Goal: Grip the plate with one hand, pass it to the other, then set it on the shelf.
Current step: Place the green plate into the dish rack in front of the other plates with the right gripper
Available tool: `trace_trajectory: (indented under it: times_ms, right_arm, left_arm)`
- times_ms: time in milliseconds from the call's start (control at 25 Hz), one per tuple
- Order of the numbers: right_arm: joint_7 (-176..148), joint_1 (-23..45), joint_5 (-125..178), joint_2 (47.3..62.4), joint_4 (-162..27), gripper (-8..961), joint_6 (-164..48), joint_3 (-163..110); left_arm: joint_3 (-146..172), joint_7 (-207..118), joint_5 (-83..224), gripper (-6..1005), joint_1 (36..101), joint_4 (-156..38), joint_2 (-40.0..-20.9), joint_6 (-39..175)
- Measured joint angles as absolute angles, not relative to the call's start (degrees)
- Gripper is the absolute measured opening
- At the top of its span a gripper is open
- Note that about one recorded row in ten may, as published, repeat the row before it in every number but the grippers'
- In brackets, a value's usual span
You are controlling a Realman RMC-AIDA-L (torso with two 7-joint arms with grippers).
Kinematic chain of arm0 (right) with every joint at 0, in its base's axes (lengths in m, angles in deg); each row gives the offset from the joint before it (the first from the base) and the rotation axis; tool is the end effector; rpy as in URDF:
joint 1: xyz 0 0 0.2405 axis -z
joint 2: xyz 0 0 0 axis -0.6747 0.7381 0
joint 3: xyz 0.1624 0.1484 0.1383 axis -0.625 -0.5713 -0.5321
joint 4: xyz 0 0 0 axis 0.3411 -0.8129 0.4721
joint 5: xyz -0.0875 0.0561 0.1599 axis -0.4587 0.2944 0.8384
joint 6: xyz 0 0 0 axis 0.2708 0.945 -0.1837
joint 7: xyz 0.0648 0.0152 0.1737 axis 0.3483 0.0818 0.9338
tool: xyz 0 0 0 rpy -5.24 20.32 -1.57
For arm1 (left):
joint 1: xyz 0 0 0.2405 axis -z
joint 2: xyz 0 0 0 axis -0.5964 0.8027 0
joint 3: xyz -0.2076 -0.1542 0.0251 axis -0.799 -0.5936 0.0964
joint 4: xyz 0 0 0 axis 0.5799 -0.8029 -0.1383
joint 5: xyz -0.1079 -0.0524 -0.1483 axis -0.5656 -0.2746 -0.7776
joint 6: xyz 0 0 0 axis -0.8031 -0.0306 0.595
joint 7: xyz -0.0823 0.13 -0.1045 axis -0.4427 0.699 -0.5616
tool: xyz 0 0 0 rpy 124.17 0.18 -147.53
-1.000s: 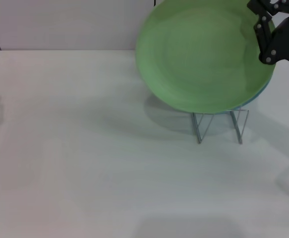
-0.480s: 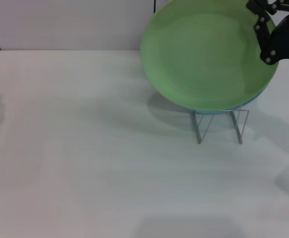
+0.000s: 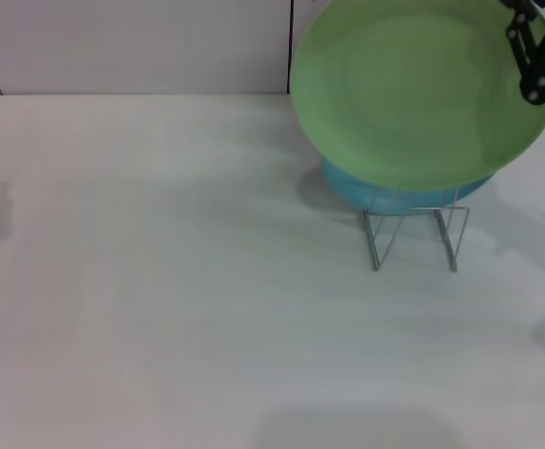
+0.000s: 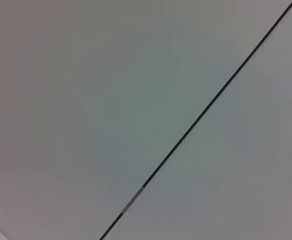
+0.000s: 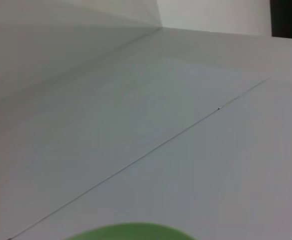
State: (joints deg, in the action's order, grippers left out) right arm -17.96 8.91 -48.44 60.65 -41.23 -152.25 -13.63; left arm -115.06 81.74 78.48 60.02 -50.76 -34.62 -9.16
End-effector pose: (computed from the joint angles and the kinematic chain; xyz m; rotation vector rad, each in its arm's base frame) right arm 0.1798 0.3555 0.0641 -1.7089 -0.8597 0.7188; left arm -0.3448 0.3600 0.0473 -1.2449 -1.0363 -1.2186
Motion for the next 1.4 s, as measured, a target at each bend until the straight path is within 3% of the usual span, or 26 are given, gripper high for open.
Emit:
trace_trajectory:
  times_ms: [600,960,1120,1200,1400]
  right_arm:
    - [-21.05,10.78,-48.63,60.37,-34.65,33,-152.23,-9.79]
    - [-20.18,8.95,-48.65,57.45,-38.06,34,-152.05,-9.39]
    - [-15.62,7.90,-48.67,55.73,-39.07,33,-151.80,-7.40]
    - [-12.01,7.30,-49.39,54.16,-38.92,33,-151.17,-5.27]
    - [-10.20,6.11,-52.65,53.24,-37.99,34,-148.48,-4.88]
  left_arm:
    - [-115.06,80.85,78.34,452,60.36,-55.54,-34.63,-14.53]
    - [-115.06,80.83,78.73,453,60.83,-56.88,-34.69,-15.11]
    - [-115.06,80.82,78.75,453,60.95,-57.33,-34.71,-15.54]
    - [-115.06,80.82,78.74,453,61.00,-57.58,-34.72,-15.82]
    - [-115.19,80.72,78.72,452,61.19,-58.09,-34.72,-16.25]
